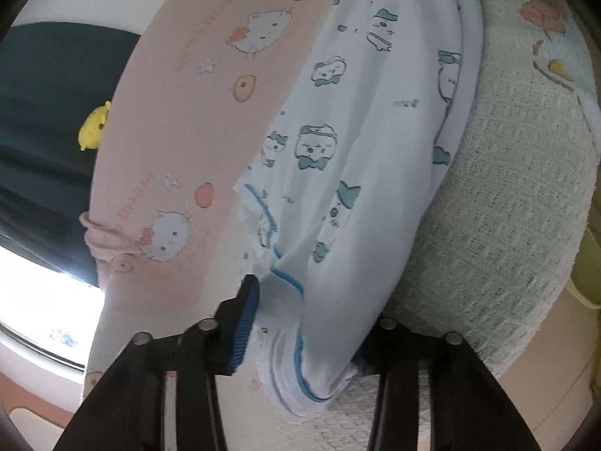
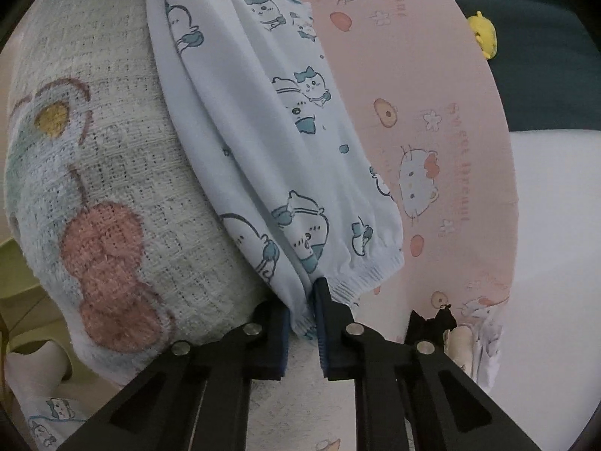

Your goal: Fold clothes

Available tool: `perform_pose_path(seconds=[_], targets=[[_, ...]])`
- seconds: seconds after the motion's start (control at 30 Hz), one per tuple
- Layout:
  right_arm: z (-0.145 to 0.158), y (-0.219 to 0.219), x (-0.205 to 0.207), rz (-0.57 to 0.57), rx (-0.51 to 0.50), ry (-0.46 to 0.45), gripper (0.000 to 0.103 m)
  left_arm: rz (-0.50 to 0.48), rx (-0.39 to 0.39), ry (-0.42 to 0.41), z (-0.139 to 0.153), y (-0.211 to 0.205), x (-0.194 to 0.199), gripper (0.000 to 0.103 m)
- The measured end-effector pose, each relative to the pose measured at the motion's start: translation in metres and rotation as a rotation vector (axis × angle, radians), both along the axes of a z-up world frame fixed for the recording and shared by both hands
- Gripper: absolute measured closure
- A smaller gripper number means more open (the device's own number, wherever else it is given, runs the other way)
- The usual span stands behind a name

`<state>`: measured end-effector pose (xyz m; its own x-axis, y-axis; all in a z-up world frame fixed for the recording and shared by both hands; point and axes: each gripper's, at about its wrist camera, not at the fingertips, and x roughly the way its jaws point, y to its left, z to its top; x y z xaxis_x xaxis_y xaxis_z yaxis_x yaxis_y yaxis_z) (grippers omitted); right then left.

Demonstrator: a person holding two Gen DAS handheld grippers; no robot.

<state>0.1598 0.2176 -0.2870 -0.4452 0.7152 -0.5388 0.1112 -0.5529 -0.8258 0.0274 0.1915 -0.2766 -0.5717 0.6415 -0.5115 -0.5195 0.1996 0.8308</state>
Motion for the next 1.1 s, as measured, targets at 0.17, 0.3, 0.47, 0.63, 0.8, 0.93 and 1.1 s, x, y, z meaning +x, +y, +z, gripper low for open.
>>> perform_pose_path(seconds=[0.17,0.3,0.47,0.63,0.8,0.93,1.1], targets=[[0.007,0.004,0.003,-0.03,-0.068,0.005,0.089,-0.014,-0.04,0.026,-0.01,-0.002,0.01,0.095],[0.01,0.006,0.008,-0.033,-0.093,-0.011,0.089,0.014,-0.057,-0.03,-0.004,0.002,0.007,0.095],[0.016,0.008,0.005,-0.047,-0.156,-0.05,0.089,0.069,-0.108,-0.137,0.009,0.012,0.0,0.095],[0.026,0.018,-0.002,-0.084,-0.265,-0.09,0.089,0.18,-0.199,-0.38,0.029,0.031,-0.024,0.095],[0.036,0.035,-0.014,-0.113,-0.391,-0.172,0.088,0.319,-0.328,-0.629,0.044,0.059,-0.056,0.093],[0.044,0.052,-0.02,-0.171,-0.517,-0.182,0.087,0.38,-0.37,-0.675,0.044,0.069,-0.061,0.092],[0.049,0.069,-0.027,-0.207,-0.622,-0.219,0.086,0.479,-0.348,-0.754,0.044,0.073,-0.069,0.092]])
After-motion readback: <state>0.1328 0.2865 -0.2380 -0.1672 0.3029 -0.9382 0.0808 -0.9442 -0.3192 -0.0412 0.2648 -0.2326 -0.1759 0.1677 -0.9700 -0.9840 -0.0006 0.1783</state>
